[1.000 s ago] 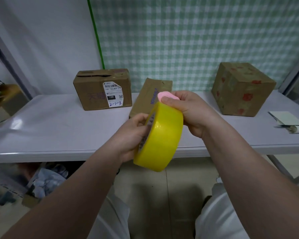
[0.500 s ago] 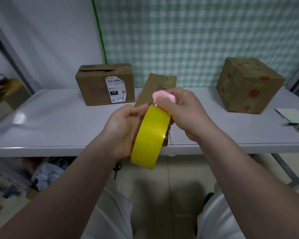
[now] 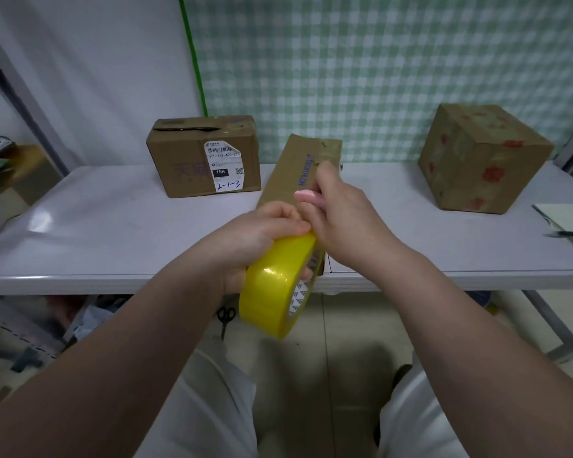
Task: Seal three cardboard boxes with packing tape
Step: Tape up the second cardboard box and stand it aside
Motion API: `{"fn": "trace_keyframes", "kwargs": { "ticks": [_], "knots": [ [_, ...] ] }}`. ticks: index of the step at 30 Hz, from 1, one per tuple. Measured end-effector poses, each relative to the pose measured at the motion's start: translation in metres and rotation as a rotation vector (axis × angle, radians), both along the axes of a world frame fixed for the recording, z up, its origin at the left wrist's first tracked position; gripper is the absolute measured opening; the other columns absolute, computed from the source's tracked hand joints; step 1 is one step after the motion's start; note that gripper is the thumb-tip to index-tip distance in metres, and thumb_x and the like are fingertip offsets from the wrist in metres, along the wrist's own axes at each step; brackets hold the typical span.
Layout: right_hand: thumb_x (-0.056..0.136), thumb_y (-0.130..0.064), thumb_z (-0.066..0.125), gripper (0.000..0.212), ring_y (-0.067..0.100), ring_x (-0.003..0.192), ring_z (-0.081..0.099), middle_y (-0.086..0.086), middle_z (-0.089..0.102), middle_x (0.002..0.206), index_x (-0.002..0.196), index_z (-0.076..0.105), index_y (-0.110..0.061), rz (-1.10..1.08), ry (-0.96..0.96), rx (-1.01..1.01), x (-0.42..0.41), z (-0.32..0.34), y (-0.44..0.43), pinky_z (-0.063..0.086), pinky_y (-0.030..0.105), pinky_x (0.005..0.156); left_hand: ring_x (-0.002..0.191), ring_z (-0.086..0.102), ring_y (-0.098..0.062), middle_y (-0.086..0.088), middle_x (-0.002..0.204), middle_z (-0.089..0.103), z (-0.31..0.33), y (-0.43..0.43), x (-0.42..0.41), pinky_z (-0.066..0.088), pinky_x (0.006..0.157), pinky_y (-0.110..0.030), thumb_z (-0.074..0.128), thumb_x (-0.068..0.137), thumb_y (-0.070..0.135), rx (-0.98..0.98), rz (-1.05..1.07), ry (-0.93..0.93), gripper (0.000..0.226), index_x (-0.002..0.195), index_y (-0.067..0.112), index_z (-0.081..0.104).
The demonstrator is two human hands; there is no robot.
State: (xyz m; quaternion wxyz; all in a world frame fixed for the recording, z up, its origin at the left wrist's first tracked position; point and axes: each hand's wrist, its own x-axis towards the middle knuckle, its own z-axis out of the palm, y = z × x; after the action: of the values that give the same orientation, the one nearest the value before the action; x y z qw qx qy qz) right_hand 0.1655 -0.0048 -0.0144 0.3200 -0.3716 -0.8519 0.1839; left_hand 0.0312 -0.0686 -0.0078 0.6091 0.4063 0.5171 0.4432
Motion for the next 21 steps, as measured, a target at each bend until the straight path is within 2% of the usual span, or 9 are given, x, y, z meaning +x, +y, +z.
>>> {"fn": "trace_keyframes", "kwargs": {
  "ticks": [3,5,7,9,11,13,15,17,21],
  "knots": [
    [0.098,-0.019,0.050,0.009,0.010,0.069,0.047,-0.004,0.051,0.082,0.100,0.041,-0.022,0.120,0.110,-0.373,0.001,-0.004,0.006,0.038,0.028,0.061,0.066,0.066,-0.032,-0.019,0.087,0.066,-0.002,0.000,-0.003,0.058,0.060,-0.039,0.060,0.088,0.013,-0.037,-0.021,0.000,0.016,0.103,0.010,0.054],
    [0.097,-0.009,0.048,0.023,0.009,0.065,0.047,-0.003,0.052,0.087,0.108,0.047,-0.029,0.166,0.268,-0.643,0.004,-0.006,0.010,0.039,0.024,0.058,0.063,0.066,-0.032,-0.020,0.087,0.065,-0.003,-0.001,-0.003,0.058,0.056,-0.037,0.059,0.089,0.012,-0.050,-0.026,0.005,0.012,0.100,0.011,0.055],
    [0.096,-0.003,0.045,0.028,0.010,0.060,0.047,-0.003,0.053,0.089,0.105,0.054,-0.027,0.063,0.459,-0.778,0.011,-0.003,0.018,0.038,0.022,0.054,0.060,0.066,-0.032,-0.020,0.088,0.063,-0.006,-0.004,-0.004,0.058,0.053,-0.036,0.060,0.088,0.012,-0.067,-0.044,0.020,0.011,0.098,0.013,0.055],
    [0.098,-0.011,0.048,0.014,0.007,0.051,0.036,-0.006,0.044,0.078,0.090,0.053,-0.022,-0.066,0.563,-0.812,0.022,0.002,0.028,0.036,0.020,0.049,0.062,0.067,-0.032,-0.019,0.092,0.063,-0.010,-0.007,-0.005,0.058,0.055,-0.036,0.063,0.083,0.015,-0.082,-0.074,0.026,0.015,0.097,0.015,0.056],
    [0.097,-0.026,0.055,0.023,0.008,0.051,0.024,-0.004,0.031,0.071,0.077,0.044,-0.021,-0.075,0.553,-0.832,0.032,0.004,0.034,0.030,0.018,0.044,0.063,0.068,-0.031,-0.019,0.096,0.063,-0.012,-0.009,-0.007,0.058,0.056,-0.036,0.065,0.076,0.020,-0.084,-0.082,0.002,0.024,0.097,0.015,0.057],
    [0.092,-0.036,0.061,0.030,0.008,0.052,0.024,-0.004,0.032,0.068,0.072,0.045,-0.021,-0.013,0.416,-0.823,0.034,0.004,0.031,0.027,0.017,0.044,0.063,0.068,-0.031,-0.019,0.096,0.062,-0.012,-0.007,-0.007,0.058,0.057,-0.037,0.065,0.072,0.020,-0.075,-0.068,-0.010,0.028,0.098,0.015,0.056],
    [0.084,-0.043,0.067,0.027,0.005,0.050,0.032,-0.011,0.042,0.063,0.074,0.056,-0.020,0.033,0.195,-0.799,0.033,0.003,0.026,0.029,0.018,0.048,0.063,0.068,-0.032,-0.018,0.092,0.062,-0.011,-0.005,-0.005,0.057,0.058,-0.039,0.065,0.073,0.019,-0.058,-0.049,-0.023,0.026,0.097,0.014,0.056],
    [0.079,-0.042,0.071,0.025,0.004,0.051,0.036,-0.012,0.049,0.060,0.080,0.066,-0.018,0.056,0.087,-0.788,0.032,0.001,0.023,0.031,0.019,0.051,0.066,0.067,-0.033,-0.018,0.090,0.064,-0.011,-0.003,-0.005,0.058,0.060,-0.041,0.064,0.076,0.018,-0.047,-0.026,-0.018,0.024,0.097,0.014,0.055],
    [0.085,-0.019,0.069,0.007,0.005,0.053,0.038,0.001,0.056,0.071,0.080,0.069,-0.014,0.098,0.153,-0.731,0.030,-0.002,0.022,0.031,0.019,0.049,0.066,0.067,-0.032,-0.018,0.090,0.065,-0.011,-0.002,-0.002,0.058,0.061,-0.041,0.066,0.069,0.021,-0.047,-0.017,-0.019,0.034,0.101,0.014,0.055]
  ]
}}
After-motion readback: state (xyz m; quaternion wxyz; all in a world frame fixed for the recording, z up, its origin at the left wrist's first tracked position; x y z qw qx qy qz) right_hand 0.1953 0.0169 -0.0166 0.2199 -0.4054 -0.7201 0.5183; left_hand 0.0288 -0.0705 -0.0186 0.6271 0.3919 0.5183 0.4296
